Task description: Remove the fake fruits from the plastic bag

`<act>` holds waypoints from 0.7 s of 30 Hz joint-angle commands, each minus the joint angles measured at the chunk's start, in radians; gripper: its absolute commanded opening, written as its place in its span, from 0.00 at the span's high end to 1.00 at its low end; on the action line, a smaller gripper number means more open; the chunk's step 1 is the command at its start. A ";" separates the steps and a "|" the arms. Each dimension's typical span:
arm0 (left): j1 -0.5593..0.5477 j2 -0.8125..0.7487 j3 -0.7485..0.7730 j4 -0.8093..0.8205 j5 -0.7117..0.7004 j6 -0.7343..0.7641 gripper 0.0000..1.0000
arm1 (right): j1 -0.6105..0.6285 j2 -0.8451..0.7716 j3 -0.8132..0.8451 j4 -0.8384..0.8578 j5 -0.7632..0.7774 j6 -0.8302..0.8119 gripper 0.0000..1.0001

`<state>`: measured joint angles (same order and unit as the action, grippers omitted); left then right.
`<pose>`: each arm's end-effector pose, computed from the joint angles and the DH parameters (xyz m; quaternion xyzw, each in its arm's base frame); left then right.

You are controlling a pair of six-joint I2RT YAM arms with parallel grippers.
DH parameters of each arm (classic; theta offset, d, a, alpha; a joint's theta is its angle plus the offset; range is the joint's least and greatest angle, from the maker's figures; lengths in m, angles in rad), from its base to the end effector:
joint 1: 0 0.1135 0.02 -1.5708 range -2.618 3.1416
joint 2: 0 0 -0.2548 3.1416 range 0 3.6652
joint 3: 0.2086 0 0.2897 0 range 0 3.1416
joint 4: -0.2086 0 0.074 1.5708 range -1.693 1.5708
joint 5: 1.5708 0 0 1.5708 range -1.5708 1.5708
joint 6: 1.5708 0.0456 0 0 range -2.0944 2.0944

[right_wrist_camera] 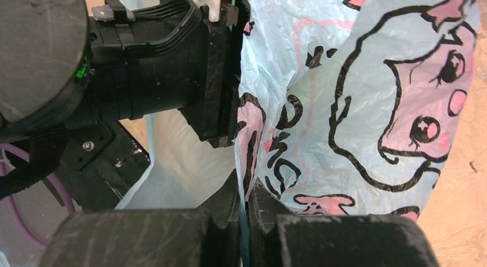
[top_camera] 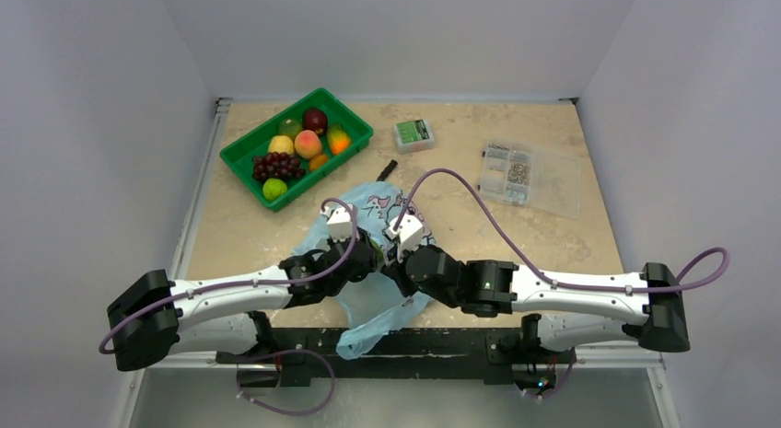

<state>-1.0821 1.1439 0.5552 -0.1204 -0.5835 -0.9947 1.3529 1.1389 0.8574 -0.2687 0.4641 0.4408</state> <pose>0.1483 -0.2253 0.1650 -0.0820 0.8746 -0.2120 0.4282 0.0848 0.2886 0.2638 -0.2731 0.8119 0.2462 0.4535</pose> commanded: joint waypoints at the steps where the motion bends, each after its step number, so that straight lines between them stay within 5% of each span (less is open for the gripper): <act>1: 0.006 -0.020 0.033 0.097 0.022 0.002 0.67 | 0.002 -0.006 -0.013 0.037 -0.021 0.000 1.00; 5: 0.020 -0.044 -0.043 0.287 0.093 -0.006 0.75 | 0.002 -0.009 -0.017 0.036 -0.027 0.000 1.00; 10: 0.058 -0.011 -0.089 0.454 0.161 -0.006 0.72 | 0.002 -0.027 -0.009 0.027 -0.031 -0.002 1.00; 16: 0.061 0.095 0.042 0.253 0.059 0.023 0.65 | 0.000 -0.051 -0.007 0.023 -0.036 -0.003 1.00; 21: 0.060 0.169 0.112 0.162 -0.042 0.023 0.48 | -0.001 -0.069 -0.015 0.024 -0.035 -0.008 1.00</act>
<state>-1.0233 1.2743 0.5884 0.1146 -0.5159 -0.9844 1.3529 1.1030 0.8452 -0.2687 0.4328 0.4412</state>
